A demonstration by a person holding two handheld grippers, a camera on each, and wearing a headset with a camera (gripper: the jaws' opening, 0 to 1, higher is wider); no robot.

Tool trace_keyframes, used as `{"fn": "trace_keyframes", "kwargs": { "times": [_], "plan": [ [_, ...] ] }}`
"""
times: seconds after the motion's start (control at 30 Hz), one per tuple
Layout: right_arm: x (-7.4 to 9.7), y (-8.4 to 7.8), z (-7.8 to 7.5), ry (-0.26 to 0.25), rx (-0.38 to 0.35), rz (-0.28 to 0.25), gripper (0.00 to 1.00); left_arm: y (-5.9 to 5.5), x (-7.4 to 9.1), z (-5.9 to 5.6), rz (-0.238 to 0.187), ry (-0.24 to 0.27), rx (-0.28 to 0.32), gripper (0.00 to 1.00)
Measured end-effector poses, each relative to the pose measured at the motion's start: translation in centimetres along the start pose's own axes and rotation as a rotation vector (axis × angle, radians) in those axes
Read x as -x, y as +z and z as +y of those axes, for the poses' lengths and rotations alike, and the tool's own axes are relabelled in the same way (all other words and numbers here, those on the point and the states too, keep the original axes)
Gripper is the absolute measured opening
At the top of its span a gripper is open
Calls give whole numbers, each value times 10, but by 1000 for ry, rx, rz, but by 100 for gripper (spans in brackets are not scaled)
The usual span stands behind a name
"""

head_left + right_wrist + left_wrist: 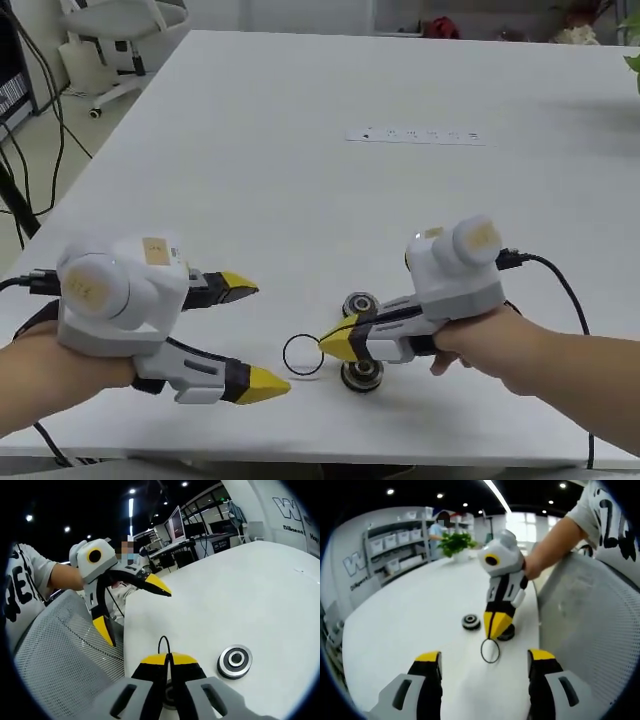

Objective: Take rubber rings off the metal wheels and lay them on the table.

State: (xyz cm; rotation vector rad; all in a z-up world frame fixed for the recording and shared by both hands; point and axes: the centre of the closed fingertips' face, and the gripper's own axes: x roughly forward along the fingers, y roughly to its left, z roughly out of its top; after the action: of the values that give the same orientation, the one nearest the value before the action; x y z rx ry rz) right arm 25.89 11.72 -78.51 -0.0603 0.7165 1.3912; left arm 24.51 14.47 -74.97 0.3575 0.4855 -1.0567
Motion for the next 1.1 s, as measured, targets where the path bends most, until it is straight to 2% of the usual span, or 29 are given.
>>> {"fn": "trace_keyframes", "kwargs": {
  "times": [0.17,0.47,1.1],
  "plan": [
    [-1,-2,-1,-7,27,9,2,0,0,-1,3,4,-1,71],
    [1,-1,-3,-12,33,0,8,1,0,-4,7,1,-6,71],
    [27,15,-6,-32,25,-72,18,10,-6,0,8,-18,-23,71]
  ]
}}
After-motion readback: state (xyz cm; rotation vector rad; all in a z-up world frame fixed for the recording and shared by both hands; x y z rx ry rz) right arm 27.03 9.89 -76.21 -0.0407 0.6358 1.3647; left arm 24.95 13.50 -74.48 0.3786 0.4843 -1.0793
